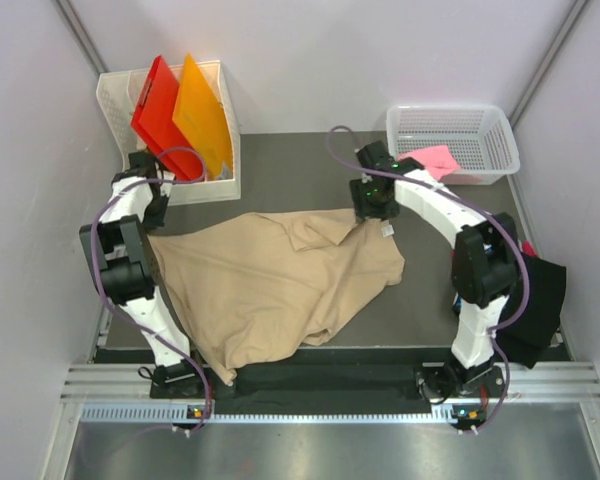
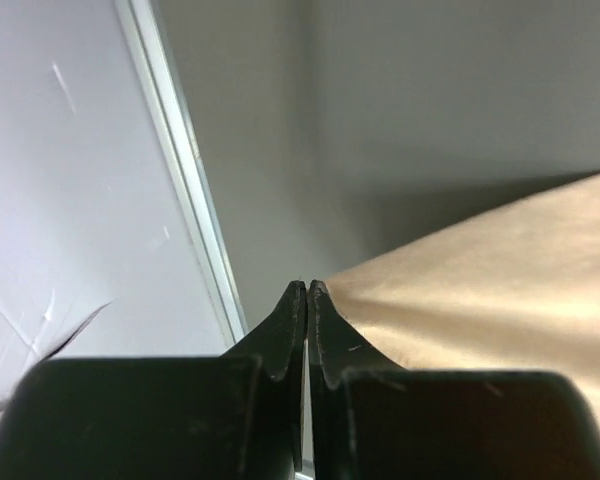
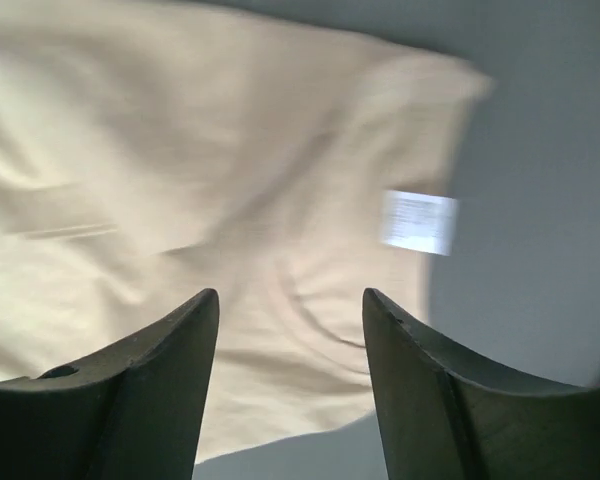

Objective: Fold and stack the t-shirts
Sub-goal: Flatten out the tshirt

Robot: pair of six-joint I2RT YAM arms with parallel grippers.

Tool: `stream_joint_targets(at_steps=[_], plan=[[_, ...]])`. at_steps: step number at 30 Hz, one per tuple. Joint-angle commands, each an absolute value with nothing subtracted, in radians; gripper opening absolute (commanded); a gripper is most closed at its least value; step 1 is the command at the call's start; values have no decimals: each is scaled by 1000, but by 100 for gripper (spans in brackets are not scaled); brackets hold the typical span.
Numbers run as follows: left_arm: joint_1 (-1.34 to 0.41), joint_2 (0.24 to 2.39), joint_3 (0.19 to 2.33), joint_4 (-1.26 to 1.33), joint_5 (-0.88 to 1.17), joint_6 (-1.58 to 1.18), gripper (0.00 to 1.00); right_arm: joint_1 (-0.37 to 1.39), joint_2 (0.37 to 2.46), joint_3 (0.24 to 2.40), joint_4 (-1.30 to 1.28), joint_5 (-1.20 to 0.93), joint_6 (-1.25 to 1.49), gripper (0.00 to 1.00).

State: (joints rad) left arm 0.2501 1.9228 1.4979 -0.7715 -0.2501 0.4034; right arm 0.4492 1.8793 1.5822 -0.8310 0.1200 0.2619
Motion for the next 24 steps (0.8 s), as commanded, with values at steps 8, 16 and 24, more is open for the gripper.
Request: stream_joint_targets(at_steps=[8, 16, 24], plan=[[241, 1815, 1442, -764, -250, 419, 0, 583, 2103, 1765, -816, -49, 284, 48], [241, 1783, 1439, -770, -244, 433, 0, 560, 2131, 1807, -827, -29, 284, 48], [241, 1778, 1433, -776, -230, 430, 0, 531, 2077, 1746, -821, -5, 273, 51]])
